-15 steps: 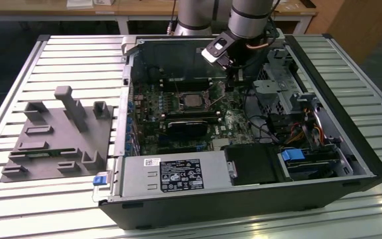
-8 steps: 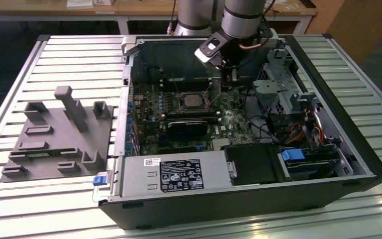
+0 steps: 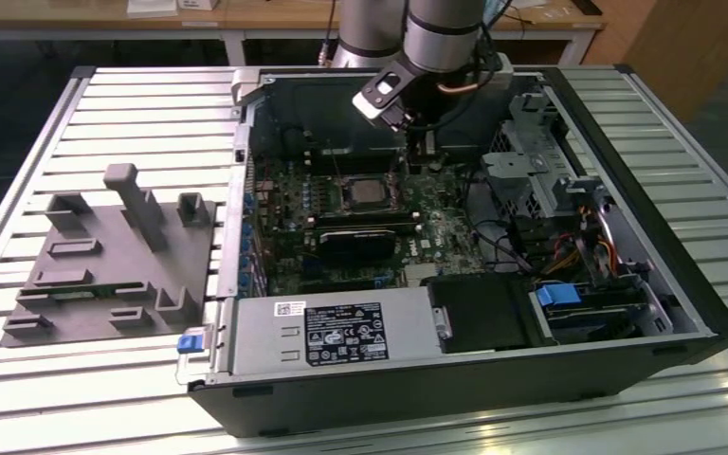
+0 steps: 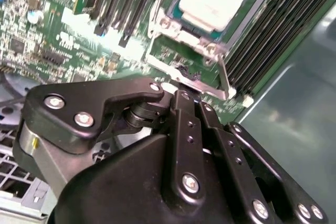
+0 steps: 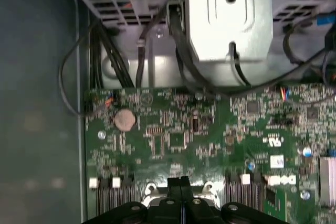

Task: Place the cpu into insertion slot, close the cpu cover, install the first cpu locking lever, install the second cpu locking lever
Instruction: 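Close the cpu cover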

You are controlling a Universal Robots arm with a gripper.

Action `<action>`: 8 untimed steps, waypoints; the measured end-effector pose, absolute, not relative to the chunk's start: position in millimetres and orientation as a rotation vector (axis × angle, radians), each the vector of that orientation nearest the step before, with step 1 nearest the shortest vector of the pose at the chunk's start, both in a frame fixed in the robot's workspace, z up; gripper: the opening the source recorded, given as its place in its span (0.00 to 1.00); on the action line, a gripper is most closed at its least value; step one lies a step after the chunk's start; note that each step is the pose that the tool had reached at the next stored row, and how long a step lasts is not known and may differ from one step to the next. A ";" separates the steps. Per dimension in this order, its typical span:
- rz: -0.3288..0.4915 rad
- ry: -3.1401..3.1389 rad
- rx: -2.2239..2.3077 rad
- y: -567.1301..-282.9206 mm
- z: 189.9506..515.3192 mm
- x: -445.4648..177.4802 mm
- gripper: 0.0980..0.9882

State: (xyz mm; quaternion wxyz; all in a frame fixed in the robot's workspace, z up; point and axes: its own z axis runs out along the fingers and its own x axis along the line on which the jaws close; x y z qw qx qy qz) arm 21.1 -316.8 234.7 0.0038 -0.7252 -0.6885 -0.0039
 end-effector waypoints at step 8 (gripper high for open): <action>-0.014 -2.158 -2.274 -315.9 234.7 1.1 0.00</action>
